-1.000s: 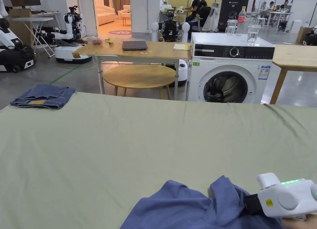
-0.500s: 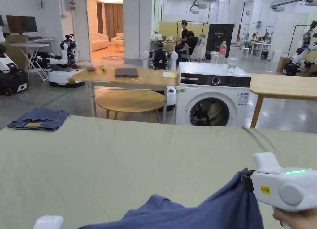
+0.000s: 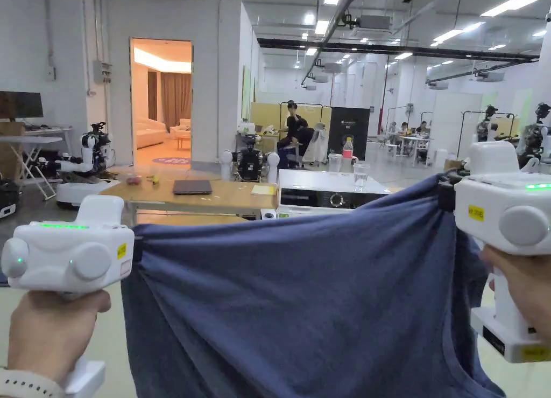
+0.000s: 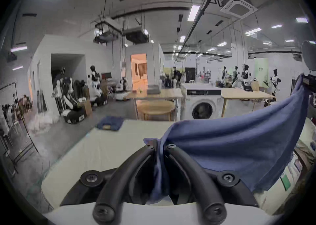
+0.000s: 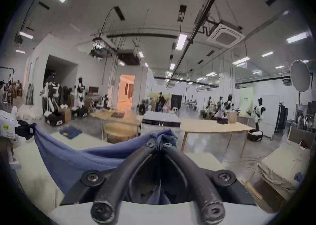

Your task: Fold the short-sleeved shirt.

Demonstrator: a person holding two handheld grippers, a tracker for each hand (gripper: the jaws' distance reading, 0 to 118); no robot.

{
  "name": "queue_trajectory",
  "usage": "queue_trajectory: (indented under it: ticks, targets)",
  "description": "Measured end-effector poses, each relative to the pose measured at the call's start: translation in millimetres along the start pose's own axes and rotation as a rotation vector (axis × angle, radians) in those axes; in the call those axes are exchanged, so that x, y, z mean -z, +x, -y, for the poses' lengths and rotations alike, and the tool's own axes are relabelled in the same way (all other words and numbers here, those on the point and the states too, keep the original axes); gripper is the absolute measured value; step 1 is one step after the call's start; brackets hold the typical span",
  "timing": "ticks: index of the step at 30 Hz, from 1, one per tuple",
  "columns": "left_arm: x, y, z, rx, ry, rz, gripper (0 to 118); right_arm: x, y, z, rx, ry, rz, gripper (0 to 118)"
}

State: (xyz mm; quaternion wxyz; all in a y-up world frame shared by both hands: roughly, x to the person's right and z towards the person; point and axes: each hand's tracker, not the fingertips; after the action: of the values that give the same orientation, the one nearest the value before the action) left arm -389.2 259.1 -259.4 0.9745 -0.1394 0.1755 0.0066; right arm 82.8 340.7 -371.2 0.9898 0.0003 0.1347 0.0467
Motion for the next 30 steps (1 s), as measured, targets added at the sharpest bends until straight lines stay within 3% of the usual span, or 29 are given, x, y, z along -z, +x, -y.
queue_trajectory:
  ticks: [9,14,19,25,30]
  targets:
    - [7.0,-0.3,-114.7,0.018,0.161,-0.052,1,22.8,7.5,-90.8,0.055,0.149,0.005,0]
    - [0.0,0.1,-138.9,0.033,0.201,-0.060,1,33.2,6.4,-111.0,0.069,0.183,0.009,0]
    - [14.5,0.4,-115.8,0.031,0.173,-0.056,1,48.3,3.6,-83.8,0.038,0.161,0.013,0]
    - [62.3,15.0,-29.9,0.081,0.072,-0.075,1,68.4,0.7,0.4,0.032,0.065,0.037,0]
    - [68.7,17.9,4.3,0.088,0.016,-0.043,1,57.5,8.7,28.8,0.025,0.044,0.042,0]
